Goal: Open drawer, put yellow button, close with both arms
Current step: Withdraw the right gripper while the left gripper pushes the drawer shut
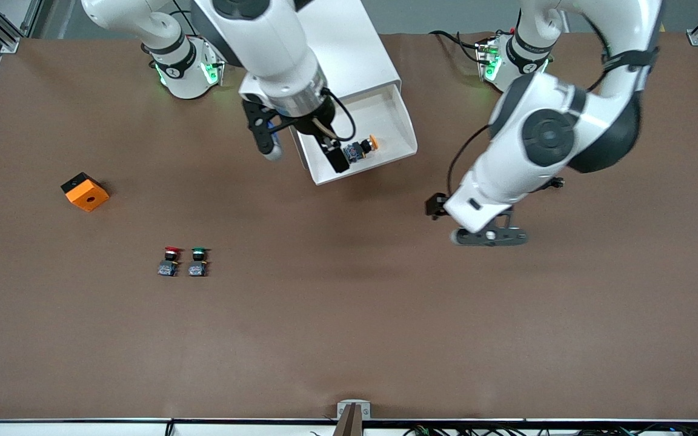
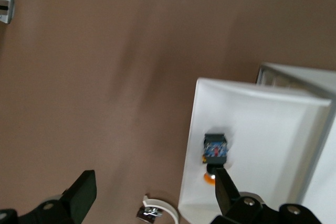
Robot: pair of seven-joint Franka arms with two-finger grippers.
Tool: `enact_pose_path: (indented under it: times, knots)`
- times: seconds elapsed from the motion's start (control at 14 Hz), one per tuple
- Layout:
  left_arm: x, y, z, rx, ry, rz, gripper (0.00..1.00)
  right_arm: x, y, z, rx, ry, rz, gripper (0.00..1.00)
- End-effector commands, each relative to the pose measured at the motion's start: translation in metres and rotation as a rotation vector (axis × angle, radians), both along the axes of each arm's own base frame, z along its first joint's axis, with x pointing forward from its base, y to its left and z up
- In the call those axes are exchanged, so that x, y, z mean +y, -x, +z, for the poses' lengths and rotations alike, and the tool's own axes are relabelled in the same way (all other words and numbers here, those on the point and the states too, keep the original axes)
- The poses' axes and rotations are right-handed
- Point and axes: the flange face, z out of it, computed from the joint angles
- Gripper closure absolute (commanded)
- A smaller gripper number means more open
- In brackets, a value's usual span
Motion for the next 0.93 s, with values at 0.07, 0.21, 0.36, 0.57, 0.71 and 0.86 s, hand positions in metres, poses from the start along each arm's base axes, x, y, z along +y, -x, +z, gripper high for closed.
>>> enact_pose_path:
  times: [0.07,0.21,0.36,0.57,0.71,0.86]
  knots:
    - [-0.024,-0.002,-0.036,0.016,0.005,0.065,0.0,-0.048,-0.004,0.026,-0.025,0.045,0.198,0.0]
    - [-0.049,0.02,-0.059,0.072,-0.035,0.182,0.0,-0.066,-0.002,0.041,-0.072,0.101,0.33,0.0]
    - [-0.075,0.043,-0.071,0.106,-0.07,0.292,0.0,-0.08,0.008,0.048,-0.059,0.176,0.471,0.0]
    - [-0.111,0.084,-0.089,0.14,-0.116,0.343,0.0,-0.124,0.016,0.066,0.002,0.209,0.641,0.0]
    - [-0.126,0.102,-0.095,0.196,-0.096,0.345,0.0,-0.148,0.021,0.074,0.044,0.214,0.747,0.0]
    - [-0.138,0.115,-0.095,0.241,-0.068,0.34,0.0,-0.18,0.02,0.082,0.066,0.206,0.825,0.0]
